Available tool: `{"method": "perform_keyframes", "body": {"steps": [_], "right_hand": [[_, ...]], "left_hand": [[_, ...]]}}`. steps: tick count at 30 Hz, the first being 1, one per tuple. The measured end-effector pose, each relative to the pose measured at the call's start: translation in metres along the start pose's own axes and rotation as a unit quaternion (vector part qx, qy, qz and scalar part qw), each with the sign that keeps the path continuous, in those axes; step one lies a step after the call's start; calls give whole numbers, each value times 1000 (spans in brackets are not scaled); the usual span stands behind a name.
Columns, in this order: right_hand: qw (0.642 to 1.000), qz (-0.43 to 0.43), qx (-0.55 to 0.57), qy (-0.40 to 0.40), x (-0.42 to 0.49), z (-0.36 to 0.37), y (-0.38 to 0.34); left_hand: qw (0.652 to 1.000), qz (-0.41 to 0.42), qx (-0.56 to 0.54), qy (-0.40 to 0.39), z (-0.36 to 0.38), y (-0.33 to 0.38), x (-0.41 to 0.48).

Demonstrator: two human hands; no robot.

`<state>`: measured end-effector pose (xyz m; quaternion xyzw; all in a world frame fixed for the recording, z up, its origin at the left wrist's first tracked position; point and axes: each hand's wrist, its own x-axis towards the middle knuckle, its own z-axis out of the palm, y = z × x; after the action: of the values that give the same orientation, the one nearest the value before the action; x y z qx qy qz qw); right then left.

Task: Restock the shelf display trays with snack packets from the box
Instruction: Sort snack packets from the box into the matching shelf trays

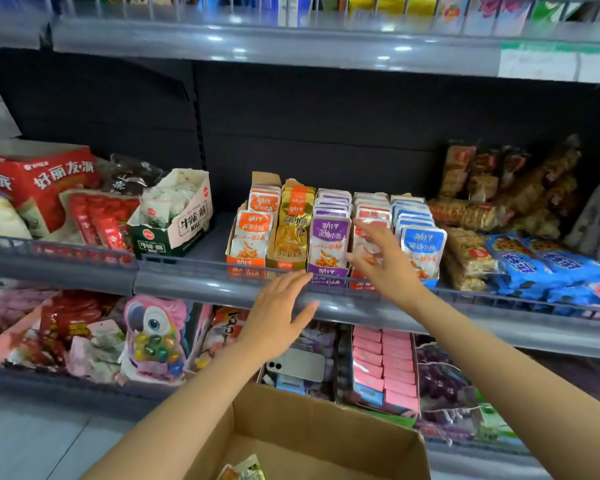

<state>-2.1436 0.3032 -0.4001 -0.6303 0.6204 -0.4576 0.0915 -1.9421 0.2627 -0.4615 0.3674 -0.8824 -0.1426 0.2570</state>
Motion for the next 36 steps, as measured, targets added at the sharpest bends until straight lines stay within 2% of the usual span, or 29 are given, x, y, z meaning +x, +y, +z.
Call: {"method": "perform_keyframes", "body": {"steps": [2, 6, 10, 12, 13, 15, 17, 19, 22, 30, 33, 36], "right_hand": [[996, 36, 78, -33, -40, 1, 6], [971, 139, 80, -179, -123, 24, 44], [918, 265, 42, -292, -189, 59, 80], [889, 276, -30, -364, -216, 80, 110], [870, 239, -105, -417, -227, 89, 121], [852, 206, -154, -456, -243, 109, 135], [792, 203, -177, -548, -258, 116, 139], [760, 296, -194, -545, -266, 127, 142], [730, 342, -200, -556, -272, 139, 153], [684, 297, -269, -610, -279, 145, 162], [706, 302, -243, -593, -276, 145, 164], [756, 324, -133, -553, -269, 148, 160]], "left_hand": [[1000, -2, -14, -15, 10, -5, -26], [995, -23, -12, -92, 46, -27, -85], [960, -113, -34, -253, 92, -49, -136], [928, -162, -55, -332, 115, -58, -155], [913, -177, -55, -363, 126, -62, -164], [895, -175, -31, -410, 147, -70, -178], [878, -172, -2, -447, 163, -78, -188], [861, -186, 9, -474, 174, -87, -193], [845, -191, 27, -498, 183, -104, -195], [823, -104, 109, -547, 194, -122, -189], [829, -88, 118, -540, 197, -125, -189], [878, -137, 34, -457, 193, -126, -186]]}}
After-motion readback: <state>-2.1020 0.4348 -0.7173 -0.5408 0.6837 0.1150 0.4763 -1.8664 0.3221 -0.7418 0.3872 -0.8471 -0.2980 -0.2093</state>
